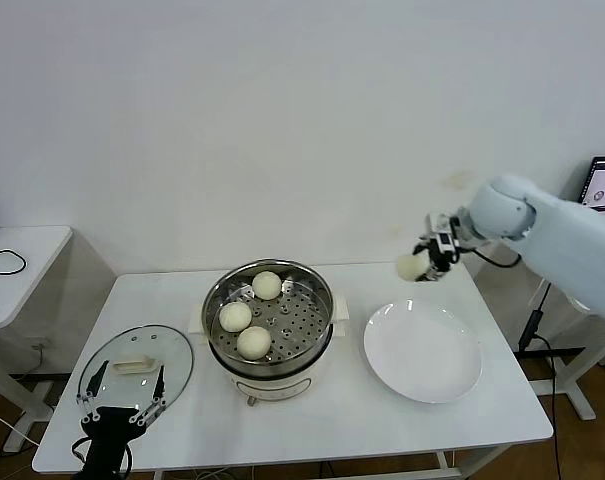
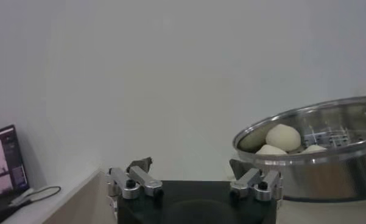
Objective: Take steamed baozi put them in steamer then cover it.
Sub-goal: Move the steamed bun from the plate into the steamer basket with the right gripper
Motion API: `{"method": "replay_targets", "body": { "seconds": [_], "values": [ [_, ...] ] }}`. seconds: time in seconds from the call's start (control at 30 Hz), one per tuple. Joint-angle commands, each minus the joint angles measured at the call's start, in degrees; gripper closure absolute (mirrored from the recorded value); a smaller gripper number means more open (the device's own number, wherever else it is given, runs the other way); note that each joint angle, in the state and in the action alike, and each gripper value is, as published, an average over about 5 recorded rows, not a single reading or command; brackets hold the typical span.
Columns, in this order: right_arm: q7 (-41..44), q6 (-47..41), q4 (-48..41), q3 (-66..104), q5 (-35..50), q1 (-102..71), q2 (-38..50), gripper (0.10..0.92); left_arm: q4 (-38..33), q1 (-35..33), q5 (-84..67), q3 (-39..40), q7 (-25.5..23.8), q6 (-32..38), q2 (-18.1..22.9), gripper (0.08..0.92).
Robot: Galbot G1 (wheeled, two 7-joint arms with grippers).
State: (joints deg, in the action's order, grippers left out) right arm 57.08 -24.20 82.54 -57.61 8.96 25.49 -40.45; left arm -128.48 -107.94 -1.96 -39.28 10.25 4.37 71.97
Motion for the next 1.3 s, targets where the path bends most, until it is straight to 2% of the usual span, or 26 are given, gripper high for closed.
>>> {"method": "replay_targets", "body": {
  "seconds": [0.03, 0.23, 0.37, 0.73, 1.3],
  "values": [
    [-4.57, -6.58, 6.93, -8.8, 14.52, 12.54, -7.72, 0.431, -0.3, 0.06, -7.08, 0.23, 0.43, -4.01, 0.25, 0.177],
    [-8.39, -10.2, 7.54, -10.49, 21.14, 11.32, -12.92, 0.431, -0.33, 0.09, -7.09, 0.14, 0.58, -4.17, 0.49, 0.177],
    [-10.83, -11.94, 5.32, -10.21, 22.44, 8.07, -17.26, 0.431, -0.92, 0.1, -5.9, -0.11, 0.32, -4.09, 0.59, 0.177],
    [-15.08, -14.54, -2.86, -9.67, 21.37, -0.93, -25.98, 0.431, -1.68, 0.19, -4.93, -0.51, 0.2, -3.84, 1.32, 0.177],
    [-16.95, -16.45, -7.18, -9.63, 17.29, -5.13, -28.93, 0.43, -1.15, 1.46, -4.29, -0.25, 0.05, -3.78, 1.33, 0.177]
  ]
}}
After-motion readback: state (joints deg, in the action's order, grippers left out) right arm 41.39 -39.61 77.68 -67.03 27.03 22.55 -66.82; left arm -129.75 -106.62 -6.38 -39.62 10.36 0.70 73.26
